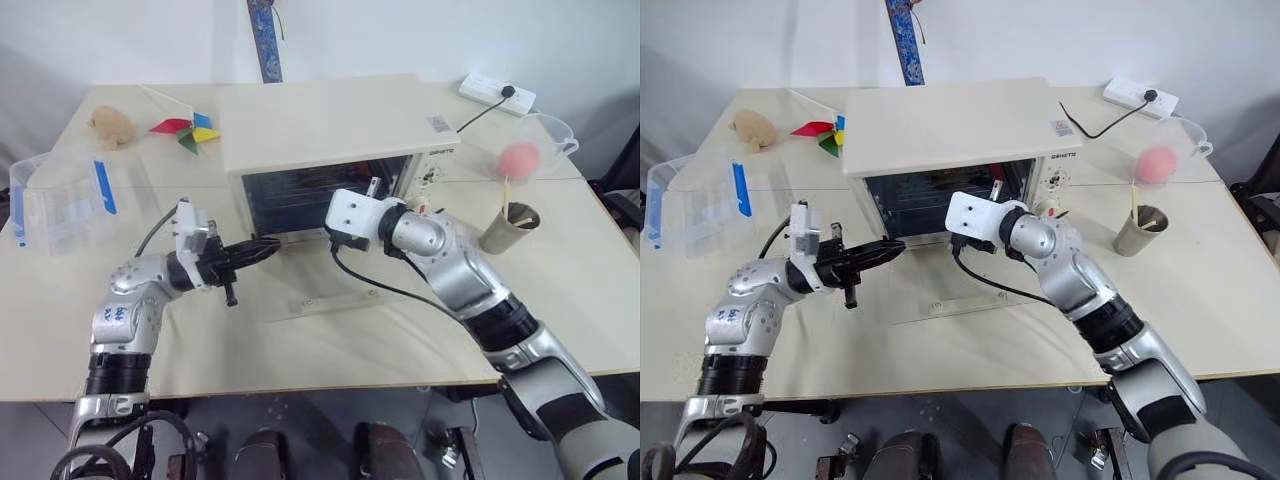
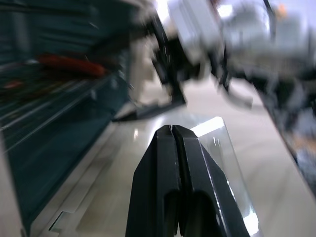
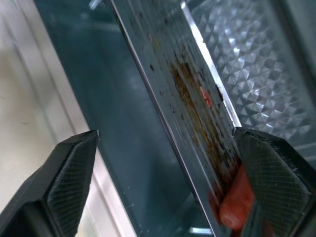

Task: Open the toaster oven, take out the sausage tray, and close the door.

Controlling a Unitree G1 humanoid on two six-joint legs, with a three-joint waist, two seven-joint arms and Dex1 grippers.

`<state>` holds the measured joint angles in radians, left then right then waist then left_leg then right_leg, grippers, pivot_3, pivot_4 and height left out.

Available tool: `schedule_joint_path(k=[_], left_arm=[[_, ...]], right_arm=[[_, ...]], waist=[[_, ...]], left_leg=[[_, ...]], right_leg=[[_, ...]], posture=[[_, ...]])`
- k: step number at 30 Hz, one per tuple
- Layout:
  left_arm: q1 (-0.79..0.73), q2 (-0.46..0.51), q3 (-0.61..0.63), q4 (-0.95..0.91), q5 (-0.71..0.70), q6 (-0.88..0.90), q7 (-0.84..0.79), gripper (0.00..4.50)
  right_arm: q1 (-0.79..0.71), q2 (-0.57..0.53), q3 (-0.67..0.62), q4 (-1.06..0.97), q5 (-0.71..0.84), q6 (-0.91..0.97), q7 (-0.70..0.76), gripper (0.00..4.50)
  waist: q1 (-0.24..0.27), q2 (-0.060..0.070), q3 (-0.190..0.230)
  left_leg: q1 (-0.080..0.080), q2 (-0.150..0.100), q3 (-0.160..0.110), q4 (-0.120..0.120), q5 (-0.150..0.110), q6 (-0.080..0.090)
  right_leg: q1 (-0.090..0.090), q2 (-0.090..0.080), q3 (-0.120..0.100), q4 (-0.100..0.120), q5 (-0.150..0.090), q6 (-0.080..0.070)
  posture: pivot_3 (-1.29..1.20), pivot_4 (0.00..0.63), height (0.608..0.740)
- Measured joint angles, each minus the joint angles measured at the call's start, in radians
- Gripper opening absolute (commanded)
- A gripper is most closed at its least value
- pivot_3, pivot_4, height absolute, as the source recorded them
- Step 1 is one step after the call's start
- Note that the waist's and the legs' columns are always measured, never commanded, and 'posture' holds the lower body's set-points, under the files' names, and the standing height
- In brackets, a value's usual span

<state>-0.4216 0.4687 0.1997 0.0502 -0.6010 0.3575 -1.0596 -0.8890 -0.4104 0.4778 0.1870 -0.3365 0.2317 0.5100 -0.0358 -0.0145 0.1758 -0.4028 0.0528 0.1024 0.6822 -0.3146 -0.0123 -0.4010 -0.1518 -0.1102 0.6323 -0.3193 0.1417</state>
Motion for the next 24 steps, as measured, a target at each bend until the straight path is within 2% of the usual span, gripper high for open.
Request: schedule_joint_path(k=[4,5,6,8,13,14,18,19,24], left_arm=[[0.084,-0.013,0.055,-0.099,-0.102,0.079,0.061,1.51],[0.106,-0.018,0.071,-0.122,-0.122,0.089,0.079,1.88],[0.119,-0.022,0.08,-0.134,-0.136,0.093,0.091,2.14],[0.145,-0.029,0.102,-0.169,-0.168,0.106,0.118,2.76],[0.194,-0.03,0.136,-0.242,-0.238,0.124,0.154,4.32],[0.2,-0.03,0.136,-0.248,-0.242,0.125,0.159,4.5],[0.206,-0.028,0.134,-0.255,-0.245,0.127,0.165,4.5],[0.203,-0.027,0.132,-0.255,-0.244,0.124,0.168,4.5],[0.165,-0.02,0.116,-0.248,-0.234,0.123,0.188,4.5]], right_arm=[[-0.053,0.05,0.014,0.16,-0.055,-0.084,-0.048,4.5],[-0.071,0.062,0.015,0.195,-0.068,-0.102,-0.06,4.21],[-0.081,0.07,0.015,0.217,-0.077,-0.112,-0.068,4.1],[-0.093,0.082,0.015,0.256,-0.097,-0.133,-0.087,3.57],[-0.098,0.091,0.02,0.304,-0.147,-0.172,-0.119,1.83],[-0.098,0.091,0.02,0.302,-0.16,-0.178,-0.126,1.5],[-0.095,0.09,0.024,0.276,-0.213,-0.194,-0.144,0.23],[-0.091,0.084,0.032,0.263,-0.243,-0.201,-0.146,0.04],[-0.063,0.089,0.031,0.231,-0.304,-0.208,-0.169,0.0]], waist=[[-0.009,0.0,0.0],[-0.01,0.0,0.0],[-0.01,0.0,0.0],[-0.011,0.0,0.0],[-0.015,0.0,0.0],[-0.016,0.0,0.0],[-0.018,0.0,0.0],[-0.018,0.0,0.0],[-0.018,0.0,0.0]], left_leg=[[0.0,0.0,-0.001,0.0,0.0,0.0],[0.0,0.0,-0.001,0.0,0.0,0.0],[0.0,0.0,-0.001,0.0,0.0,0.0],[0.0,0.0,-0.002,0.0,0.0,0.0],[0.0,0.0,-0.002,0.0,0.0,0.0],[0.0,0.0,-0.002,0.0,0.0,-0.001],[0.0,0.0,-0.002,0.0,0.0,-0.001],[0.0,0.0,-0.003,0.0,0.0,-0.001],[0.0,0.0,-0.003,-0.001,0.0,-0.001]], right_leg=[[0.0,0.0,0.0,0.0,0.0,0.0],[0.0,0.0,0.0,0.001,0.0,0.0],[0.0,0.0,0.0,0.001,0.0,0.0],[0.0,0.0,0.0,0.001,0.0,0.0],[0.001,0.0,0.0,0.001,0.0,0.0],[0.001,0.0,0.0,0.001,0.0,0.0],[0.001,0.0,0.0,0.001,0.0,0.0],[0.001,0.0,0.0,0.001,0.0,0.0],[0.001,0.0,0.0,0.001,0.0,0.0]], posture=[[0.0,0.15,0.74],[0.0,0.15,0.74],[0.0,0.15,0.74],[0.0,0.15,0.74],[0.0,0.15,0.74],[0.0,0.15,0.74],[0.0,0.15,0.74],[0.0,0.15,0.74],[0.0,0.15,0.74]])
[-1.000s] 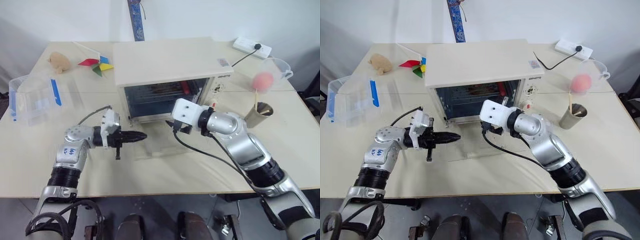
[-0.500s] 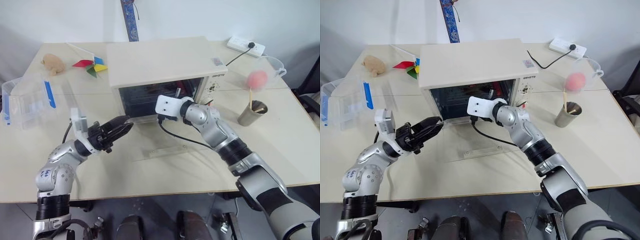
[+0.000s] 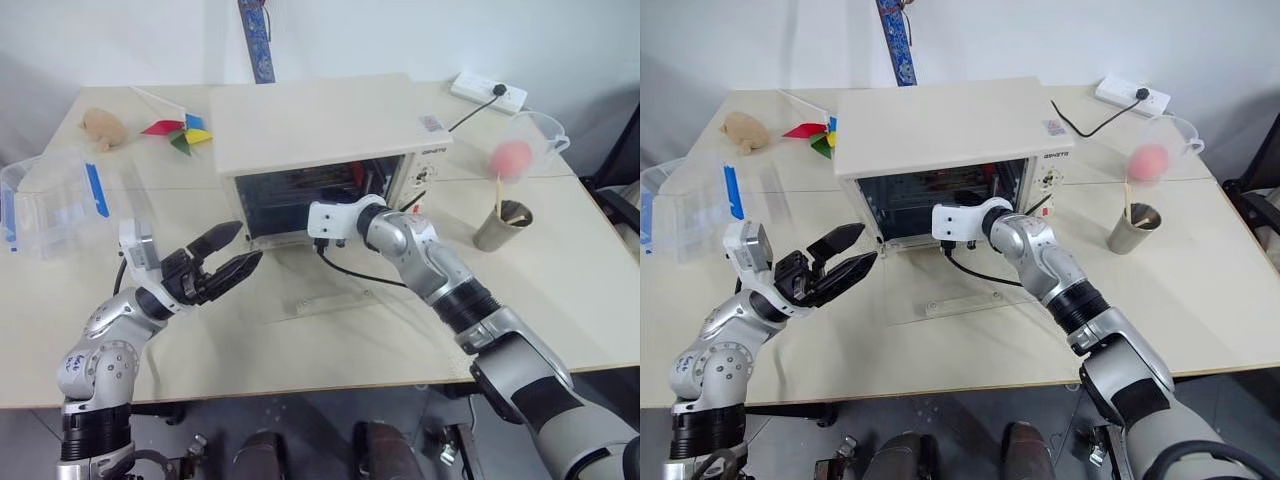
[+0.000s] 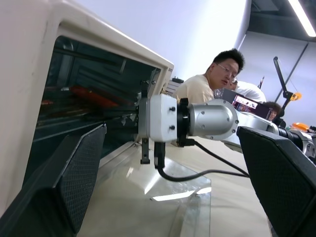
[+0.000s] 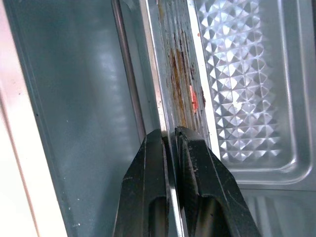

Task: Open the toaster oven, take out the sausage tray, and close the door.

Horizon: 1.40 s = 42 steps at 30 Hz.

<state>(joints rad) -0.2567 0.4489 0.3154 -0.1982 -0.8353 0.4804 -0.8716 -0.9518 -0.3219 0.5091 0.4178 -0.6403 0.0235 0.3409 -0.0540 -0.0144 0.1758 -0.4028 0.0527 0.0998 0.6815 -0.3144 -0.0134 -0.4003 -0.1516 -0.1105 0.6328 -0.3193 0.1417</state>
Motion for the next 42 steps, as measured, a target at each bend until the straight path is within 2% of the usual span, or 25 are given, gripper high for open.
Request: schedule_joint_path(k=[15,23,42], left_arm=[[-0.145,0.015,-0.032,0.097,0.022,-0.001,0.011,4.5],[-0.152,0.036,-0.047,0.133,0.043,-0.002,-0.014,4.5],[-0.164,0.043,-0.054,0.163,0.055,-0.001,-0.038,4.5]], right_arm=[[0.102,-0.006,-0.008,-0.167,-0.09,0.03,0.017,0.0],[0.209,-0.027,-0.026,-0.346,-0.119,0.072,0.08,0.0],[0.339,-0.053,-0.053,-0.53,-0.19,0.072,0.122,0.0]], waist=[[-0.004,0.0,0.0],[-0.006,0.0,0.0],[-0.004,0.0,0.0]], left_leg=[[0.0,0.0,0.0,-0.002,0.0,0.0],[0.0,0.0,0.0,-0.003,0.0,0.0],[0.0,0.0,0.001,-0.003,0.0,-0.001]], right_leg=[[0.0,0.0,-0.001,-0.002,0.0,0.0],[0.0,0.001,-0.001,-0.002,0.0,0.0],[0.0,0.001,0.0,-0.003,0.0,0.0]], posture=[[0.0,0.15,0.74],[0.0,0.15,0.74],[0.0,0.15,0.74]])
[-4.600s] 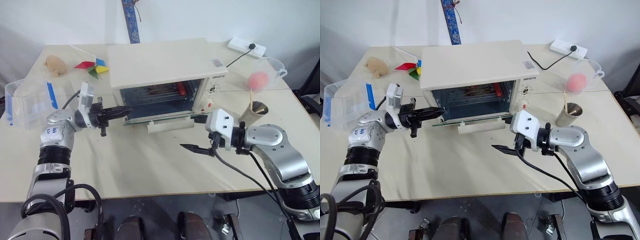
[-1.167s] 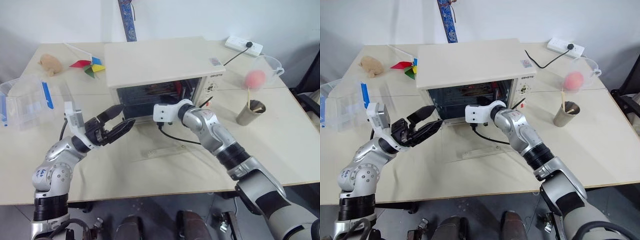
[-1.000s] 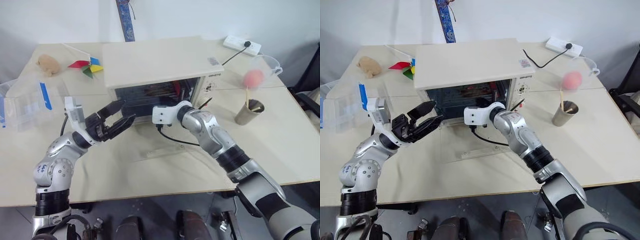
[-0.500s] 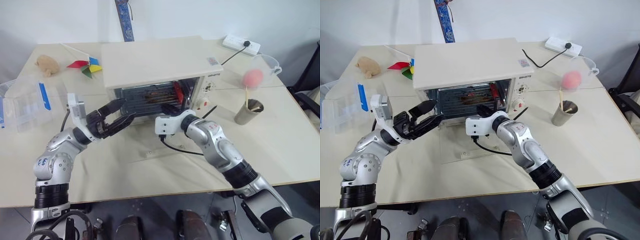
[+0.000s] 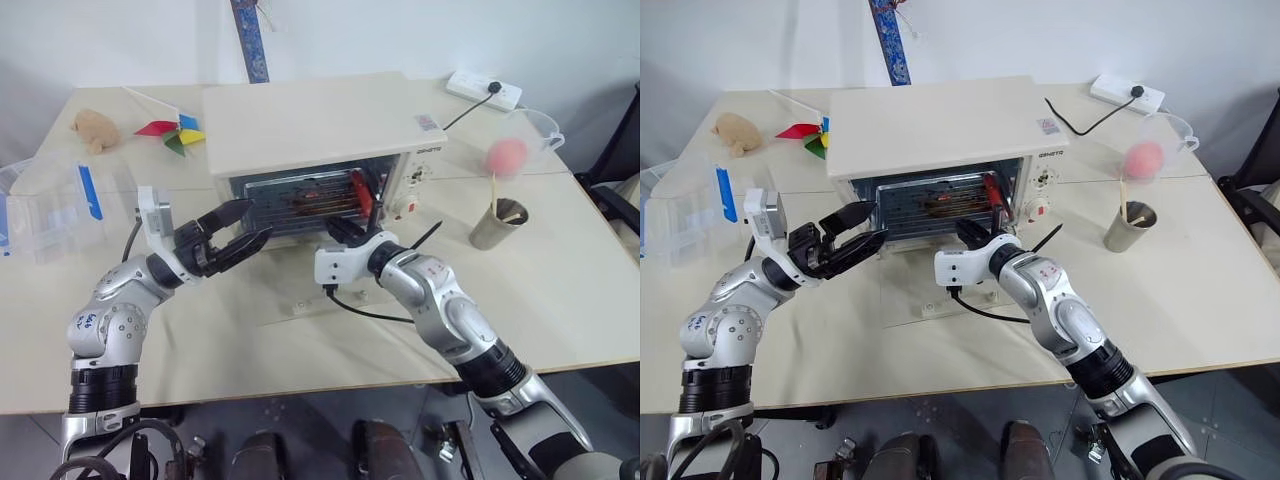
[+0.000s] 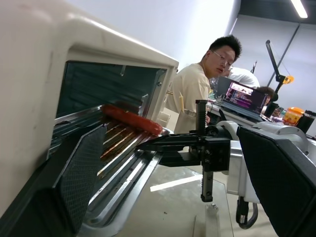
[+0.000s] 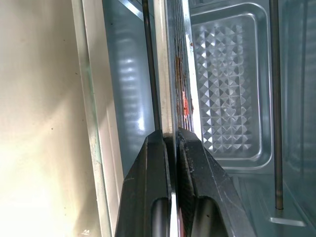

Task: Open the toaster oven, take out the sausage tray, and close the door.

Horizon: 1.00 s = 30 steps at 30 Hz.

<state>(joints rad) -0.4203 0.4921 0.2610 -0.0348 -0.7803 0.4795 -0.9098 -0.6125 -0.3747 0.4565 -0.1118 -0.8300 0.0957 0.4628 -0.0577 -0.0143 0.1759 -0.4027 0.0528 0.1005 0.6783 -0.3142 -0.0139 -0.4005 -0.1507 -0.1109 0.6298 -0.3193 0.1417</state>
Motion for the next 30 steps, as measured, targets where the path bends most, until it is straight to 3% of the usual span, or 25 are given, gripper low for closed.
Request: schedule_joint_path(k=[13,25,30], left_arm=[[0.045,0.044,0.0,-0.016,-0.001,0.015,-0.023,4.5],[0.209,0.201,0.087,-0.091,-0.001,0.015,-0.07,4.5],[0.243,0.22,0.113,-0.11,-0.001,0.022,-0.071,4.5]], right_arm=[[0.116,-0.054,-0.03,-0.162,-0.009,-0.021,0.05,0.0],[0.17,-0.089,-0.069,-0.216,0.005,-0.099,0.049,0.0],[0.189,-0.101,-0.087,-0.225,0.016,-0.131,0.048,0.0]], waist=[[0.005,0.0,0.0],[0.004,0.0,0.0],[0.009,0.0,0.0]], left_leg=[[0.0,0.0,0.0,0.0,0.0,0.0],[0.0,0.0,0.0,0.0,0.0,0.0],[0.0,0.0,0.0,0.0,0.0,0.0]], right_leg=[[0.0,0.0,0.0,0.0,0.0,0.0],[0.0,0.0,0.0,0.0,0.0,0.0],[0.0,0.0,0.001,0.0,0.0,0.0]], posture=[[0.0,0.15,0.74],[0.0,0.15,0.74],[0.0,0.15,0.74]])
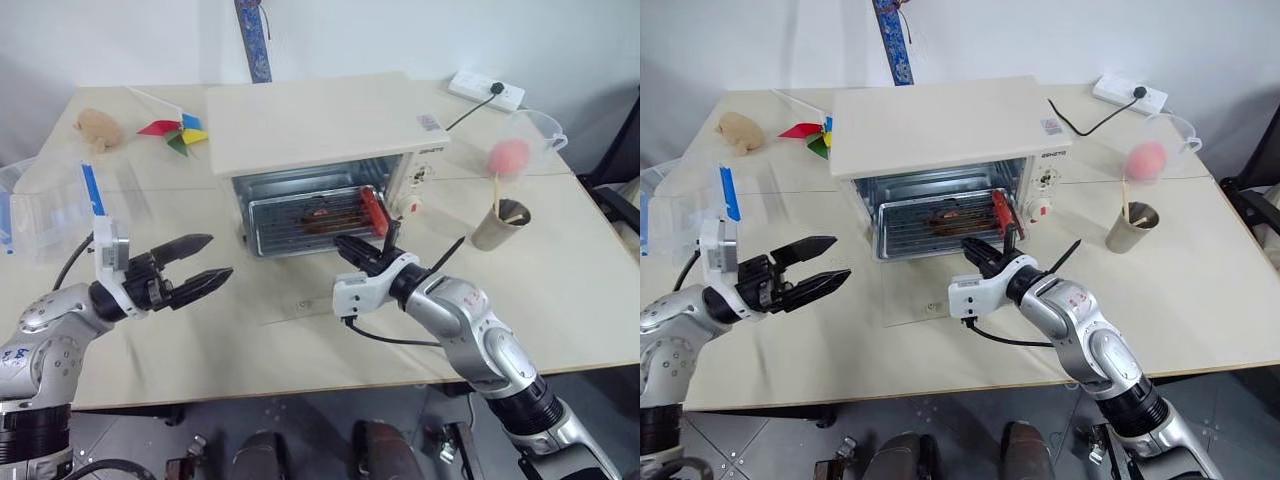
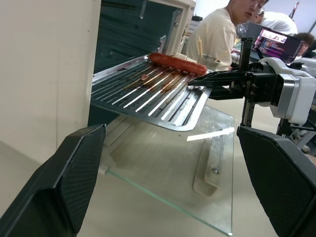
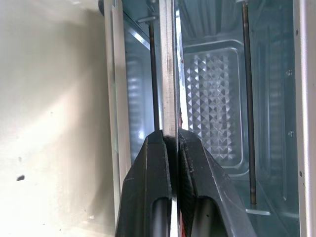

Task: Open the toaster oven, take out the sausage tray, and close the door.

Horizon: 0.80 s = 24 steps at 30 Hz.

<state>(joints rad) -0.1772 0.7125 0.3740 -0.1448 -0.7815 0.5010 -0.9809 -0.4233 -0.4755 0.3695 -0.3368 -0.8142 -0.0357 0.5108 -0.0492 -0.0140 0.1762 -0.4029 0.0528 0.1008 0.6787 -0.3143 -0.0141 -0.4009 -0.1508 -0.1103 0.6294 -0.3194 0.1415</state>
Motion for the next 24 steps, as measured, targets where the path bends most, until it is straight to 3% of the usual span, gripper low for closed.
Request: schedule_joint_path(k=[18,24], left_arm=[[0.031,-0.017,0.0,-0.039,-0.022,0.043,0.03,4.5],[0.038,-0.036,0.001,-0.069,-0.088,0.128,0.092,4.5]], right_arm=[[0.149,-0.041,-0.067,-0.183,0.047,-0.091,0.022,0.0],[0.216,-0.077,-0.072,-0.246,0.089,-0.13,0.052,0.0]], waist=[[0.011,0.0,0.0],[0.022,0.0,0.0]], left_leg=[[0.0,0.0,0.0,0.001,0.0,0.0],[0.0,0.0,0.0,0.003,0.0,0.0]], right_leg=[[0.0,0.0,0.0,0.0,0.0,0.0],[0.001,0.0,0.001,0.001,0.0,0.0]], posture=[[0.0,0.15,0.74],[0.0,0.15,0.74]])
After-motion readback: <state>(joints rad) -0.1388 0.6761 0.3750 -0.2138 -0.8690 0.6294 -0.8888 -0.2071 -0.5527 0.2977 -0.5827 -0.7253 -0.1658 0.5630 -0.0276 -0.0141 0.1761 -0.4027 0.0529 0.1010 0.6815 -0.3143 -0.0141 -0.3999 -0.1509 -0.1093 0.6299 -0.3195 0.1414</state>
